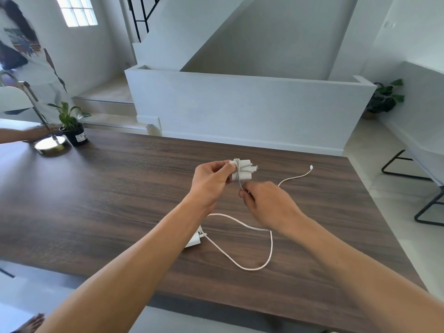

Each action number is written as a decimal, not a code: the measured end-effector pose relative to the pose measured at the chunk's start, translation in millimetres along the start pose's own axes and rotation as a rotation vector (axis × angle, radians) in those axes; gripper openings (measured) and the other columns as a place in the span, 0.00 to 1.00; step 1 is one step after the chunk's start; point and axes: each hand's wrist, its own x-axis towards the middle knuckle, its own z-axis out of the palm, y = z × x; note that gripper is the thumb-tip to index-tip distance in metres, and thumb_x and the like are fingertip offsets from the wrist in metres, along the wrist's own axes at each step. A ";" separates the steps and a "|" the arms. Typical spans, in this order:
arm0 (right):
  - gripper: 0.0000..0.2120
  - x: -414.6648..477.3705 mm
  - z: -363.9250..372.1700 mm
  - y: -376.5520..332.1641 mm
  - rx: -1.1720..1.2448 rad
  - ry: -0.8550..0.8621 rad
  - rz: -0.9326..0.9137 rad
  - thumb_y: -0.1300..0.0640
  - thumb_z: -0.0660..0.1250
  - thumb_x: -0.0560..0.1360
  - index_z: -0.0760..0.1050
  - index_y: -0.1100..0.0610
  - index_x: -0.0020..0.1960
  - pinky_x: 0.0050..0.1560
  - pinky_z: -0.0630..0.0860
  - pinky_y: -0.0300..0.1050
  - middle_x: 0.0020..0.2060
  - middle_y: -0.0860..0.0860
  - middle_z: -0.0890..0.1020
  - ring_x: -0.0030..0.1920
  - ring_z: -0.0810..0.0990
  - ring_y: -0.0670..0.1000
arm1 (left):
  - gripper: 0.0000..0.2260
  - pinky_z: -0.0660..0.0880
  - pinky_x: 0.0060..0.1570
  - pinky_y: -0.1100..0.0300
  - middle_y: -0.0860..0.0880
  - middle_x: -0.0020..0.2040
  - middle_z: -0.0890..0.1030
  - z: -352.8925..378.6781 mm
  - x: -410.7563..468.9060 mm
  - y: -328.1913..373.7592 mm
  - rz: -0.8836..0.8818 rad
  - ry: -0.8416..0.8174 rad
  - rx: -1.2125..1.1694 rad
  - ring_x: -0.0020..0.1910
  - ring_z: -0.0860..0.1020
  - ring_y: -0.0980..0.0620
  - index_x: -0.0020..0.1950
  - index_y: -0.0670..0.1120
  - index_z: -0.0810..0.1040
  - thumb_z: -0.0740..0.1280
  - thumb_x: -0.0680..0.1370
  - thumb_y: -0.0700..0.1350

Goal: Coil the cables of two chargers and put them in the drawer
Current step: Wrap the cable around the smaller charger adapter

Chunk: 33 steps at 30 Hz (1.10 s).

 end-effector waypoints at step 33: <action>0.09 53.4 -62.4 20.8 0.297 0.204 -0.053 0.65 0.61 0.75 0.77 0.57 0.40 0.29 0.66 0.40 0.25 0.49 0.75 0.25 0.68 0.47 | 0.08 0.82 0.43 0.51 0.40 0.46 0.83 -7.4 -1.4 68.2 -0.066 -0.427 -0.336 0.44 0.83 0.45 0.49 0.33 0.78 0.62 0.79 0.36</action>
